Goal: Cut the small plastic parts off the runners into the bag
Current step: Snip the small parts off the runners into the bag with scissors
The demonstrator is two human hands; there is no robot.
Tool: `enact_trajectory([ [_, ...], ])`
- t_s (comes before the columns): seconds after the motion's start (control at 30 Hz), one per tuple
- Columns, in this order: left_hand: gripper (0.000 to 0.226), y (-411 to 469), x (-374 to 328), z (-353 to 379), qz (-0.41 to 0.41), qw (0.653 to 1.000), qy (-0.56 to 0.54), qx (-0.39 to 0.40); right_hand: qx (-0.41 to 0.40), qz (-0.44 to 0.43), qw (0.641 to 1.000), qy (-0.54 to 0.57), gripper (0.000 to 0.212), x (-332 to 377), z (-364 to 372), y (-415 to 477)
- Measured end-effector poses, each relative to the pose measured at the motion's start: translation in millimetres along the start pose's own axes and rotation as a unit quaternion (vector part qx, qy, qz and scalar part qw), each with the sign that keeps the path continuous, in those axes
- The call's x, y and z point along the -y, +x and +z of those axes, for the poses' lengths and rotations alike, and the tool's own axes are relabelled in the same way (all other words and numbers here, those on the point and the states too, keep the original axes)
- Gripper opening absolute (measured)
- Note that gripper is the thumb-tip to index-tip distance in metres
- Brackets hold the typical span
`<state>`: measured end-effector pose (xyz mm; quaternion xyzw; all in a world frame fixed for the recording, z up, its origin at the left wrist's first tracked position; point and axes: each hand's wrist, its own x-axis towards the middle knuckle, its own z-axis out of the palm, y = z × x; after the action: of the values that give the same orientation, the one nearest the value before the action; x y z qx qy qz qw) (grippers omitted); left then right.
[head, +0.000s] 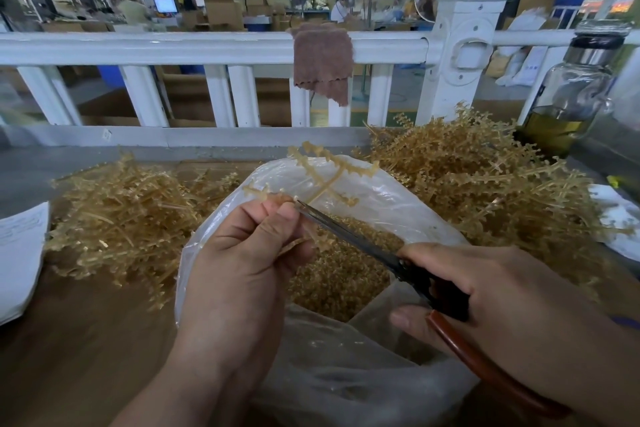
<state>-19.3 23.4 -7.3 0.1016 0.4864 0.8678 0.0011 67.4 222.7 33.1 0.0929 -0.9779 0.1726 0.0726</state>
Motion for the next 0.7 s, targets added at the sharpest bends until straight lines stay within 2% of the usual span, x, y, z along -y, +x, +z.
enact_trajectory([
  [0.13, 0.017, -1.5, -1.4, 1.5, 0.008, 1.0, 0.015, 0.006, -0.006, -0.003, 1.0, 0.007, 0.05, 1.1, -0.9, -0.6],
  [0.3, 0.016, -3.2, -2.1, 3.8, 0.011, 1.0, 0.021, 0.005, -0.023, -0.003, 1.0, 0.015, 0.055, 1.4, -0.1, -0.7],
  [0.7, 0.014, -5.3, -2.1, 3.7, 0.029, 0.998, 0.06, -0.002, -0.032, -0.019, 0.999, 0.01, 0.043, -2.1, 1.7, 1.5],
])
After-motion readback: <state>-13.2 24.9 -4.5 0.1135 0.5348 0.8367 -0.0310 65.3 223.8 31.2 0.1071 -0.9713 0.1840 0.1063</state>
